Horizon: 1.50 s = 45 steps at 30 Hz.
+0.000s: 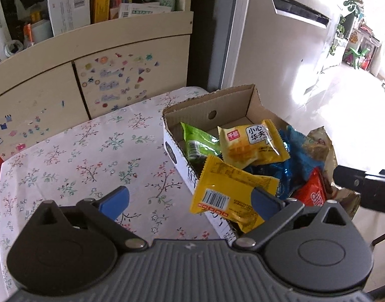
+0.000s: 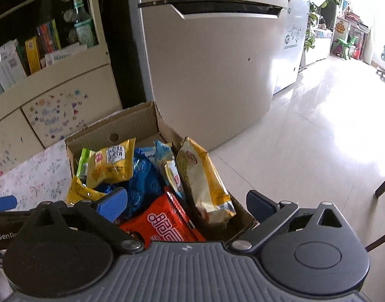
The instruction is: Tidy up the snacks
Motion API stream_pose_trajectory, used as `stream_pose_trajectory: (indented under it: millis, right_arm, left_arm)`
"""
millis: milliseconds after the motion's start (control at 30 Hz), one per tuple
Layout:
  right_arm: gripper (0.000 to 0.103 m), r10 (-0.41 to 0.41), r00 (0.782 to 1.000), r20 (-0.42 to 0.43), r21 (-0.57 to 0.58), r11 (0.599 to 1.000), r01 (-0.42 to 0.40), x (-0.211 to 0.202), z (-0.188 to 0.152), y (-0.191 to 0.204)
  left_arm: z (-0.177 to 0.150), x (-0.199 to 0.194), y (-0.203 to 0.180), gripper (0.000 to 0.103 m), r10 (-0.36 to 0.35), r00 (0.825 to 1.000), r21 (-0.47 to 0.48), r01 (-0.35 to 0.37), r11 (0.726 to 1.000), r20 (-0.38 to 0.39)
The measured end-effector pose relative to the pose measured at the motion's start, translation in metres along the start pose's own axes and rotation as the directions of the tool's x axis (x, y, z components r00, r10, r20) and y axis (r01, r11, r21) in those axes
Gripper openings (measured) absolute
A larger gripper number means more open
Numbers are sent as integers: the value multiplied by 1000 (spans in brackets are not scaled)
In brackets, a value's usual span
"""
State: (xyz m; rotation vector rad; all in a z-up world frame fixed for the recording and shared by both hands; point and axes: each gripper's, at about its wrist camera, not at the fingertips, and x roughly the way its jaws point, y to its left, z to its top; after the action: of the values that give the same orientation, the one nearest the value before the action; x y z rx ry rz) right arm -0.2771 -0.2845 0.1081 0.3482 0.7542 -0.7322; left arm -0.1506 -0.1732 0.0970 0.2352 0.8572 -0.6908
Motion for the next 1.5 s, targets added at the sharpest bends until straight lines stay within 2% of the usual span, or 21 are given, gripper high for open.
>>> stream_pose_trajectory:
  millis: [267,500,767,1167,1500]
  right_arm:
    - [103,-10,1000,-17,-2,1000,10,2,-2,6]
    - [103,-41,998,-50,15,999,41,9,-4,6]
    - [103,-66,996,-59,-26,998,64,12,-7,11]
    - [103,-92,994,-53,-81,993,88,13,-11,20]
    - [103,-88,995,-56,-67,994,84,13,-11,20]
  left_arm:
    - [0,3,-2,102,25,1000,16,-25,1000,-11]
    - [-1,4,-5,102,82,997,46,-82,996,-4]
    - [-1,8,-7,102,114,993,62,-113,992,-15]
    - [-2,9,-12,102,112,993,56,-110,992,-26]
    - [-2,8,-11,102,106,994,52,-105,993,-16]
